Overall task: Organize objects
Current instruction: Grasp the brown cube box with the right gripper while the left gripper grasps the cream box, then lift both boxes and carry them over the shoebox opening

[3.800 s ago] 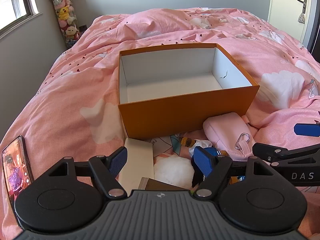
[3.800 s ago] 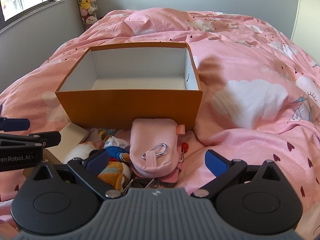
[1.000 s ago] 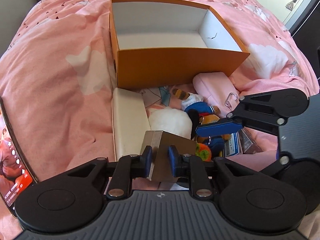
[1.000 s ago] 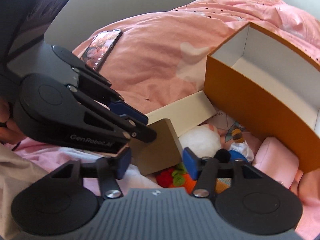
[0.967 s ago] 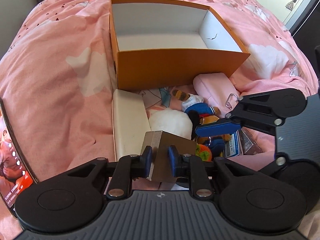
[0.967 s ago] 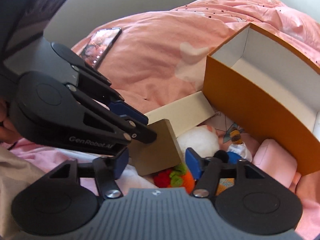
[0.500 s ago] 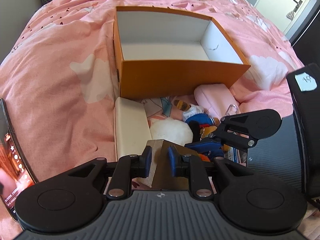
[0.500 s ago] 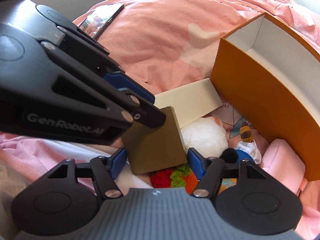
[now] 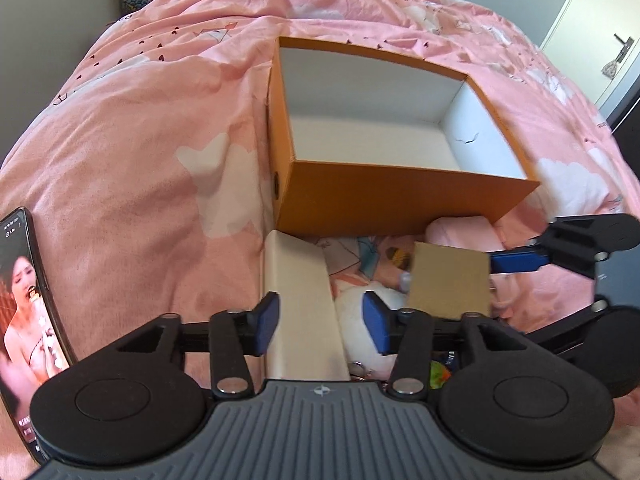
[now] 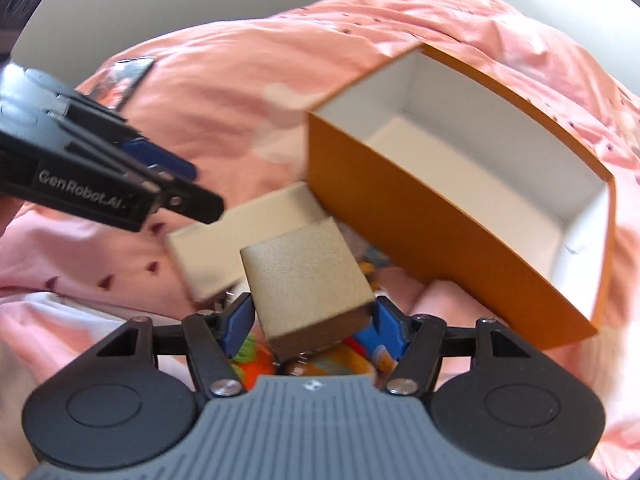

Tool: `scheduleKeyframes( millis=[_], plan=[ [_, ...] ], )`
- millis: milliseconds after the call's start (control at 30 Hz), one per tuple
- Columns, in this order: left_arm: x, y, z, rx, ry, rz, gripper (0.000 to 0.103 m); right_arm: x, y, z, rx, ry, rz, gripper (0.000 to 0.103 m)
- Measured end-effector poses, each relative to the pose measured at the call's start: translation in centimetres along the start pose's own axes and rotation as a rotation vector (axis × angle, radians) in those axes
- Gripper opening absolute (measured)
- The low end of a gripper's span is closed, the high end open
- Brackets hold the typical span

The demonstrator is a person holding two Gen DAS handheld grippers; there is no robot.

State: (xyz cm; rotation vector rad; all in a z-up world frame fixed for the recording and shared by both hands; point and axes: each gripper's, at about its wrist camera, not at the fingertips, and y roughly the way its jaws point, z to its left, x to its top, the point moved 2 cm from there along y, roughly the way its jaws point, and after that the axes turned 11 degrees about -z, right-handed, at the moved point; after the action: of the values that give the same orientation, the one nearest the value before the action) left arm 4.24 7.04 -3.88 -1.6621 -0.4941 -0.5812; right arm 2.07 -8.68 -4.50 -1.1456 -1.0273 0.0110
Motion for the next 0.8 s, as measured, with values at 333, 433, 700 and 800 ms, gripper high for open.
scheduleKeyframes(
  millis=[333,433,700,800],
  plan=[
    [-0.9,4.7,1.7,0.049,-0.017,0.140,0.070,-0.5,1.4,-3.2,0.033,0.111,0.037,0.066],
    [-1.1,5.9,2.1,0.057,-0.043,0.183,0.070,-0.5,1.6,-3.4,0.045,0.117,0.035,0.066],
    [-1.7,8.3,3.2,0.029,-0.145,0.252,0.075,-0.5,2.0,-4.1,0.079,0.137,0.042,0.066],
    [-1.6,9.1,3.2,0.012,-0.179,0.275,0.072,-0.4,2.3,-4.4,0.089,0.150,0.042,0.066]
  ],
)
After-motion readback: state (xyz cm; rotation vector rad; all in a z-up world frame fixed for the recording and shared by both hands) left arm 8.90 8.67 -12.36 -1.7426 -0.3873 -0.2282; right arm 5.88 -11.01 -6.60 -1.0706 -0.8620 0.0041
